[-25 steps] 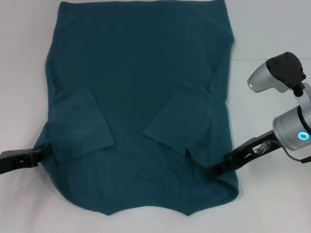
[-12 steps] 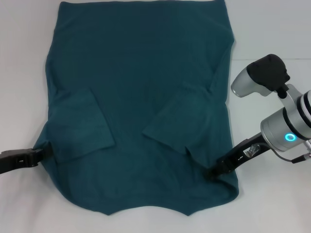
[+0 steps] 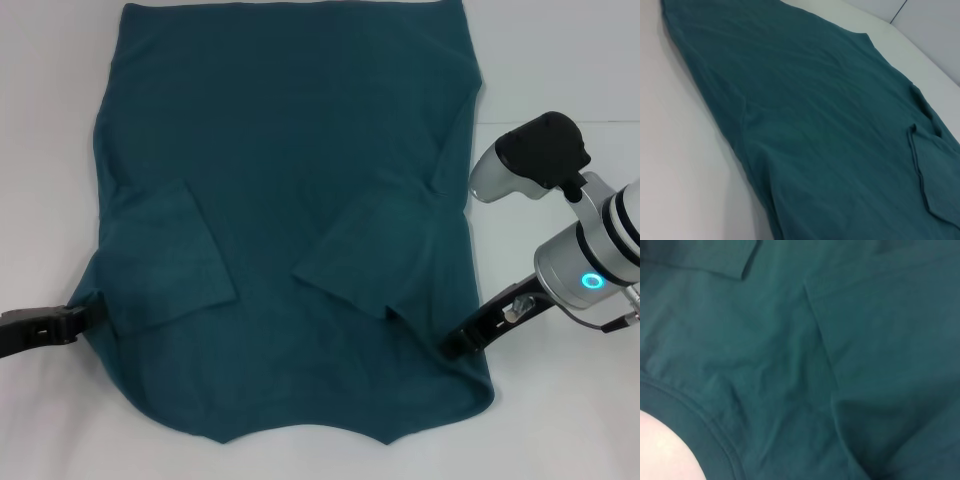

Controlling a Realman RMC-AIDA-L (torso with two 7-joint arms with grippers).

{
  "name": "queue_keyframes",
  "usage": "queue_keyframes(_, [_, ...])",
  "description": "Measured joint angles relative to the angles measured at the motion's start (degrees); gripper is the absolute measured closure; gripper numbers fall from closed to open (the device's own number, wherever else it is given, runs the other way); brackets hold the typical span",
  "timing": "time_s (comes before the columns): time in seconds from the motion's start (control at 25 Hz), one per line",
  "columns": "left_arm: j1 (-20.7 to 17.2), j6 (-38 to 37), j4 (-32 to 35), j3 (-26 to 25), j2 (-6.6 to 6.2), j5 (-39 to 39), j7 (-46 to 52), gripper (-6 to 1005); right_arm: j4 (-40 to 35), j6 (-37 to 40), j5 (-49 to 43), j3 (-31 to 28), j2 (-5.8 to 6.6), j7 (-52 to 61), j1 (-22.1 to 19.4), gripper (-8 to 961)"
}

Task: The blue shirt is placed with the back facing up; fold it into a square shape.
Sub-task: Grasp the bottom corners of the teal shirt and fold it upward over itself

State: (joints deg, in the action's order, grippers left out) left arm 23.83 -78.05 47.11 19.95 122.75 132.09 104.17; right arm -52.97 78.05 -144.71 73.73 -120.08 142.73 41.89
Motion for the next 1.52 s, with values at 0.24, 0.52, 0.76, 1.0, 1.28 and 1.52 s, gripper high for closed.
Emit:
queue_keyframes(0.24, [-0.02, 0.31, 0.00, 0.00, -0.07, 0.00, -0.03, 930, -0.54, -0.17, 0.16, 0.26, -0.05, 0.01, -0.37, 836])
queue_keyframes(0.52, [-0.11, 0.52, 0.00, 0.01, -0.05, 0.00, -0.03, 927, -1.63, -0.71, 2.87, -0.37, 0.02, -0.38, -2.09, 925])
queue_keyframes(0.76, [0.04, 0.05, 0.28, -0.01, -0.09, 0.00, -0.03, 925, -3.87, -2.27, 8.49, -4.79, 0.30, -1.70, -7.94, 927])
queue_keyframes(1.0, [-0.22, -0.96, 1.10, -0.16, -0.38, 0.00, 0.44, 923, -4.17, -3.21, 18.48, -9.13, 0.23, -7.63, -15.92, 926])
queue_keyframes(1.28, [-0.58, -4.98, 2.26, -2.93, -1.13, 0.01, 0.52, 920, -4.01, -1.69, 30.10, -12.35, 0.15, -15.86, -25.98, 927])
queue_keyframes(1.52, [-1.13, -7.64, 2.30, -3.95, -1.45, 0.20, 0.47, 918, -0.67, -1.31, 31.61, -18.36, 0.10, -21.69, -30.59, 927])
